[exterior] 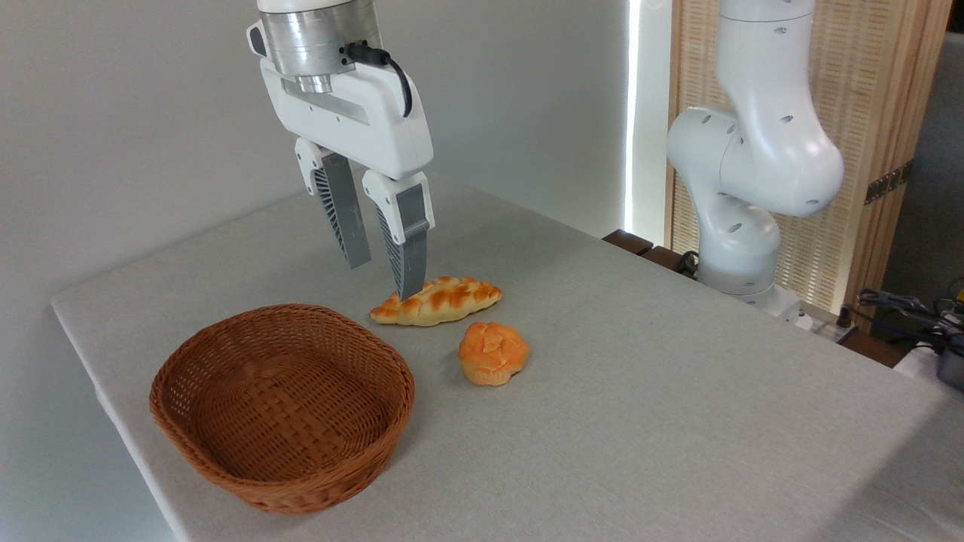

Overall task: Put bread into the basket
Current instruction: 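Move the open gripper down over the round orange bun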

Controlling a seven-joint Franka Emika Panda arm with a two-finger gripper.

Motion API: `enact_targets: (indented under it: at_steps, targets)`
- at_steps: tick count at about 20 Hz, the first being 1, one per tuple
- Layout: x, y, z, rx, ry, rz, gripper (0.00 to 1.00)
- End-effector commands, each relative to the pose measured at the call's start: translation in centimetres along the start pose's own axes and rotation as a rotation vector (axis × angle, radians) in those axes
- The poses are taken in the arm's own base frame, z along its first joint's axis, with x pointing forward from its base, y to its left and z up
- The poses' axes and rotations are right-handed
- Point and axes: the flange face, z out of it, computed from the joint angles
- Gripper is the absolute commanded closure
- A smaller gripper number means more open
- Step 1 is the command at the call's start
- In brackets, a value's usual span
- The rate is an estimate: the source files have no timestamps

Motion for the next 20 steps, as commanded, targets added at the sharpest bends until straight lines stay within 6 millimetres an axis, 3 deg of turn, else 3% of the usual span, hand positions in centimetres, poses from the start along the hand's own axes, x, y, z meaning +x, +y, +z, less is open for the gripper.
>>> enact_targets:
  at_steps: [1,8,10,17,20]
  targets:
    - [-0.6,0.0,0.2,-0.014,0.007,-0.011,0.0]
    - [-0.5,0.2,0.4,-0.013,0.008,-0.008,0.0]
    - [-1.3,0.8,0.9,-0.004,0.024,-0.007,0.0]
    - [-7.2,5.7,5.7,-0.001,0.042,0.109,0.0]
    - [-8.3,8.0,9.1,-0.033,0.013,0.168,0.0]
